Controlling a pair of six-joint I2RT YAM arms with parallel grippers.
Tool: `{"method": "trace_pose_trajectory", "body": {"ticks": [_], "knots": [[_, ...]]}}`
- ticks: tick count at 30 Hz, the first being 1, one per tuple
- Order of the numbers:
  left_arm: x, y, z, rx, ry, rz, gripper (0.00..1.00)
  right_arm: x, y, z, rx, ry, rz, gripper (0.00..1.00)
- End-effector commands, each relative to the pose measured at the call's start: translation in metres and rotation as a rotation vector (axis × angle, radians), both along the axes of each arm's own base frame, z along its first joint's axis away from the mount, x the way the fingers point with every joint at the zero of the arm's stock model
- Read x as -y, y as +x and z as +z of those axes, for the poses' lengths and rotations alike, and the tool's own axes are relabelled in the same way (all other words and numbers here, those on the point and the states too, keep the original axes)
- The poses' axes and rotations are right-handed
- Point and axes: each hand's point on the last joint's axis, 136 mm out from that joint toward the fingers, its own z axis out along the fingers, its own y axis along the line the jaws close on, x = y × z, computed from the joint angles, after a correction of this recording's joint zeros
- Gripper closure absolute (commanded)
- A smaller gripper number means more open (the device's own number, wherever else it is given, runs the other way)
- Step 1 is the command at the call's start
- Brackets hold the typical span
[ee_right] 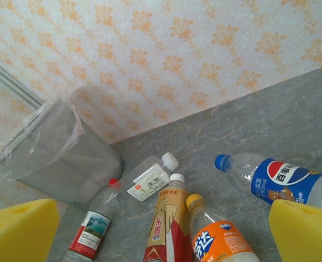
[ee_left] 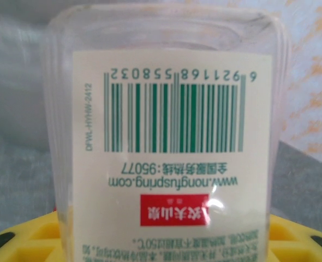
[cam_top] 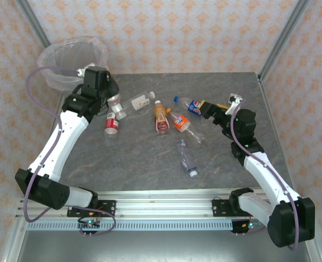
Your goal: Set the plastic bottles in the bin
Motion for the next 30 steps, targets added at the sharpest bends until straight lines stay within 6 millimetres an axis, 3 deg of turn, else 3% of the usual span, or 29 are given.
{"method": "trace_pose_trajectory", "body": {"ticks": [1,8,15,19,23,30], "knots": [[-0.018,0.009,0.042,0.083,0.132,0.014,0.56,-0.007,-0.007,0.016,0.056,0.028,0.040,0.01],[-0.059,0.045,0.110,0.214,0.313,0.151,0.54,0.001,-0.014,0.015,0.048,0.005,0.002,0.01],[-0.103,0.083,0.139,0.256,0.377,0.278,0.52,0.011,-0.025,0.012,0.064,-0.010,-0.044,0.01],[-0.143,0.100,0.141,0.269,0.372,0.401,0.51,0.016,-0.029,0.010,0.060,-0.017,-0.064,0.01],[-0.183,0.120,0.123,0.251,0.282,0.489,0.52,0.020,-0.030,0.008,0.051,-0.022,-0.085,0.01],[-0.209,0.151,0.089,0.231,0.185,0.513,0.49,0.024,-0.028,0.000,0.029,-0.026,-0.114,0.01]]}}
